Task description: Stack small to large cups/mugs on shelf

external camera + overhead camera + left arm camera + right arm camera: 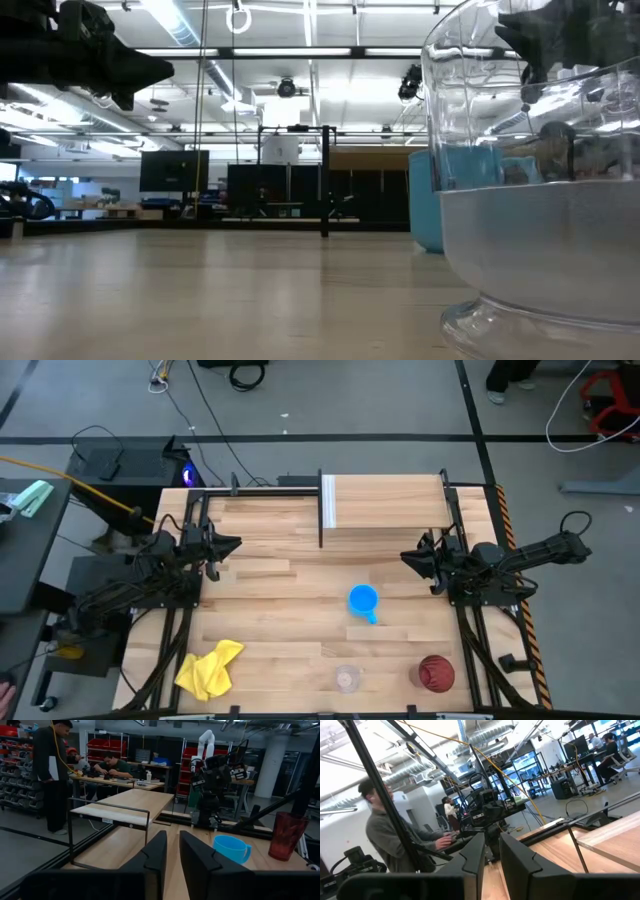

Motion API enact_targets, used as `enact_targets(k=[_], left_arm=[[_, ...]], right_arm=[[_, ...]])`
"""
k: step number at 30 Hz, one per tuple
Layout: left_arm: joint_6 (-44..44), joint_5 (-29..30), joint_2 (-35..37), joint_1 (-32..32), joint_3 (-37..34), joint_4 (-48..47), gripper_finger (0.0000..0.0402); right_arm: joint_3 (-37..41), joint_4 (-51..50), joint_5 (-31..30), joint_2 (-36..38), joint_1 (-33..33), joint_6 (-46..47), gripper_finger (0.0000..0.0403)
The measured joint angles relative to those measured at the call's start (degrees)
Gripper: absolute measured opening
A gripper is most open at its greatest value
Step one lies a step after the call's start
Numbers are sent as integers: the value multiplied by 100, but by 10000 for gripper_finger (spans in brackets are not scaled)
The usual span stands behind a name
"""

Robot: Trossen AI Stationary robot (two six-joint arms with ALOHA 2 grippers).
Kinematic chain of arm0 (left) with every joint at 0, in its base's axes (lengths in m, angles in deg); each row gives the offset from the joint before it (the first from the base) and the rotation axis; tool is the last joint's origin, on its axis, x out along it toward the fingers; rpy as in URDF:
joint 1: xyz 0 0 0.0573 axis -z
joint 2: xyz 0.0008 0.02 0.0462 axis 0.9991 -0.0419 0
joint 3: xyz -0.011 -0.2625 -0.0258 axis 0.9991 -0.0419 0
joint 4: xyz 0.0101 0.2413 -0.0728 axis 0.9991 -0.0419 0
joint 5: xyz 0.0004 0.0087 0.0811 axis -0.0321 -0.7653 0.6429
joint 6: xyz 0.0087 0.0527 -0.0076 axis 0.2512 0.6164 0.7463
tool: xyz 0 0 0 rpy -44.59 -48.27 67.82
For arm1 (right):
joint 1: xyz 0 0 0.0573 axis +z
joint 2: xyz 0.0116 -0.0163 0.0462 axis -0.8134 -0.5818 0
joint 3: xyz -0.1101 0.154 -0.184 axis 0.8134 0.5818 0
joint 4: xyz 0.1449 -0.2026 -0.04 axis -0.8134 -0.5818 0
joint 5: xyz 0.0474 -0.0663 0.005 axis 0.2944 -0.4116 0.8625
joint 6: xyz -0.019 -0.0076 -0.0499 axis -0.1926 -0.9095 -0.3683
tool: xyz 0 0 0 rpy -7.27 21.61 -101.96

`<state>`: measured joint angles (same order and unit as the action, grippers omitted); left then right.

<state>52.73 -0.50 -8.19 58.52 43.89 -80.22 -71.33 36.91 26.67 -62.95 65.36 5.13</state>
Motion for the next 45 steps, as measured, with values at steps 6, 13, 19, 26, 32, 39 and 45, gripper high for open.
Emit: enact_targets(k=[6,13,19,26,32,39,45], left_arm=[[0,0,0,2,0,0,55],[0,0,-2,0,0,0,55],[0,0,-2,1,0,0,61],[0,0,-1,2,0,0,56],[0,2,0,0,0,0,54],[0,0,0,0,2,0,60],[0,0,0,1,0,1,59]], right_arm=[[0,1,-2,0,0,-1,66],[0,1,-2,0,0,-1,66],[0,1,0,0,0,1,66],[0,-1,0,0,1,1,66],[0,1,0,0,1,0,66],[0,0,-1,0,0,1,66],[0,0,-1,0,1,0,66]])
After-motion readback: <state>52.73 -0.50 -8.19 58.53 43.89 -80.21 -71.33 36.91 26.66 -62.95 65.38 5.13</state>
